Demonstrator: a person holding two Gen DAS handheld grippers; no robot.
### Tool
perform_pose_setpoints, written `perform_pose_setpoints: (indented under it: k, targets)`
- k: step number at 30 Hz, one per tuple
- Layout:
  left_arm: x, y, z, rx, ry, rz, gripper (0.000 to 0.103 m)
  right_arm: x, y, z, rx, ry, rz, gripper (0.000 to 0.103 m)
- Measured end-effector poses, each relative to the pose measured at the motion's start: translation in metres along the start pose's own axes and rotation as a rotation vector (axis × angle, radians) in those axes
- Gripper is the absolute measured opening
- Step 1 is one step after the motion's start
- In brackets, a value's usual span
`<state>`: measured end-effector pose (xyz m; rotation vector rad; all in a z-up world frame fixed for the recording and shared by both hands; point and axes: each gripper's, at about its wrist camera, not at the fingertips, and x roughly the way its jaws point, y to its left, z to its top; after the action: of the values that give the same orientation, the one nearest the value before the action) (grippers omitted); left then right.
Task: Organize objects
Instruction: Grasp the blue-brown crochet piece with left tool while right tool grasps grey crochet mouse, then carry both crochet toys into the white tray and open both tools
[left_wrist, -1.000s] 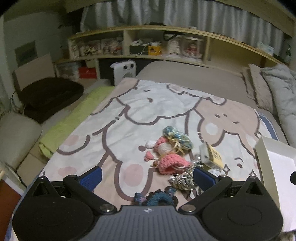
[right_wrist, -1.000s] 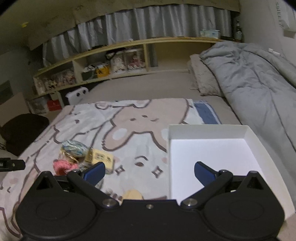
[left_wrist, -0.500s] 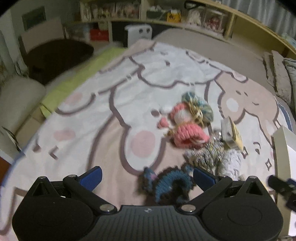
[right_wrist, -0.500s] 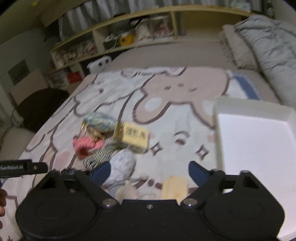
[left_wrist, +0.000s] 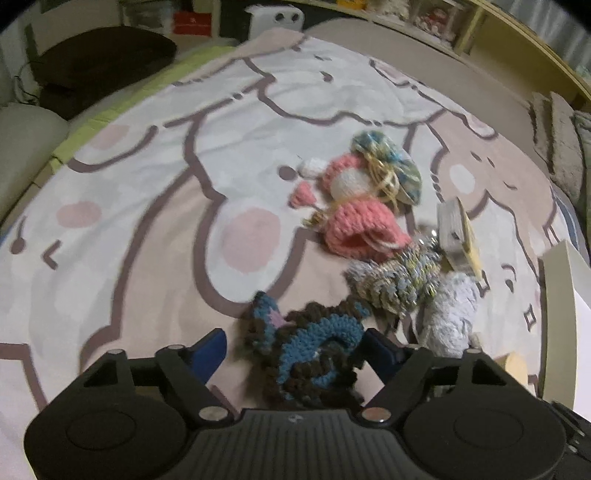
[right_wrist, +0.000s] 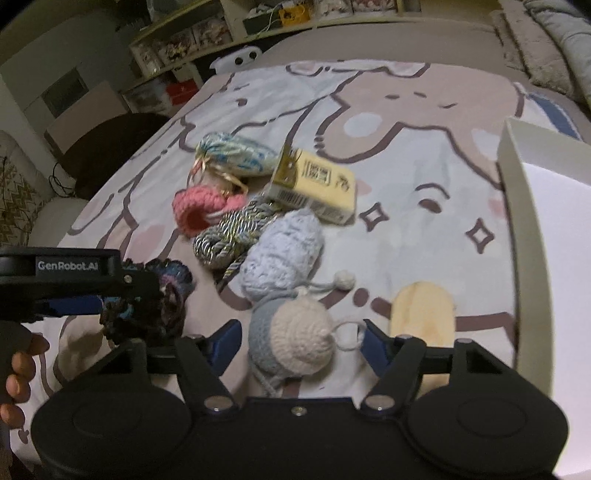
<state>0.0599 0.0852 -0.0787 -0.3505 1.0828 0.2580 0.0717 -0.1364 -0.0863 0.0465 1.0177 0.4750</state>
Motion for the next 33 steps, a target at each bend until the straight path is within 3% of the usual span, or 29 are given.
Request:
perform_pose_setpoints:
  k: [5, 11, 16, 26, 33]
  targets:
    - [0.01, -0.004, -0.004, 0.02, 0.041, -0.028, 0.054, 0.01, 0.003, -0.004, 0.048, 0.019, -0.011, 0.054]
    - [0.002, -0.004, -0.006, 0.039, 0.011, -0.026, 0.045, 0.003, 0.004, -0.004, 0.049, 0.006, -0.025, 0.052]
    - [-0.018, -0.004, -0.007, 0.062, -0.065, -0.015, 0.043, -0.022, 0.004, 0.0, 0.077, -0.044, -0.004, 0.052]
    - [-0.08, -0.014, 0.0, 0.115, -0.268, -0.116, 0.044, -0.088, 0.007, 0.034, 0.053, -0.216, -0.041, 0.052]
    - [-0.099, -0.047, 0.008, 0.208, -0.332, -0.14, 0.044, -0.126, -0.022, 0.059, 0.103, -0.306, -0.102, 0.052]
